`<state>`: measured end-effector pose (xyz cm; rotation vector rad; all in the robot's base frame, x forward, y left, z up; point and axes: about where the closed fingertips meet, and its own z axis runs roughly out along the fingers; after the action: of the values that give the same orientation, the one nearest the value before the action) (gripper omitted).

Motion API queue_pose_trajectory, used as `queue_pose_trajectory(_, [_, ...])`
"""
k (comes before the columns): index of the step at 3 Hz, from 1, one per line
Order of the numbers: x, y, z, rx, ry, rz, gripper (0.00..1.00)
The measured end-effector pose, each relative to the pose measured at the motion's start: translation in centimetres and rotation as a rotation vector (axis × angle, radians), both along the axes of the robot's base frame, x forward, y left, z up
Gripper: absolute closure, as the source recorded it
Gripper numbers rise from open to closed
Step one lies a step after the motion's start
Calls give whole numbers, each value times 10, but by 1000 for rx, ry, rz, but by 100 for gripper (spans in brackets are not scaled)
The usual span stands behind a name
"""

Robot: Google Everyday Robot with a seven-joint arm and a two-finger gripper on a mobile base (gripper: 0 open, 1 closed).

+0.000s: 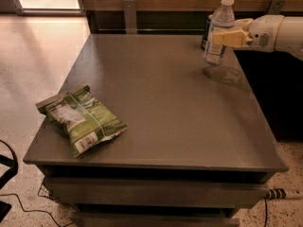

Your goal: Move blue plastic bottle near green jalapeno chip bag

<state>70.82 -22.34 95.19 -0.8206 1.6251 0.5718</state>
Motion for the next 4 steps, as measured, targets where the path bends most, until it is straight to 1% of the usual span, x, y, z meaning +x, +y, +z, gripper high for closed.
queue_pose_trajectory(1, [-29,34,33,15,-89,-40,100])
queue_pose_trajectory(2, [-57,67,33,29,-134,-78,100])
queue_pose_trajectory(3, [-81,108,9,39,-135,-121,100])
queue_pose_trajectory(4, [-110,145,-42,8,-60,-132,100])
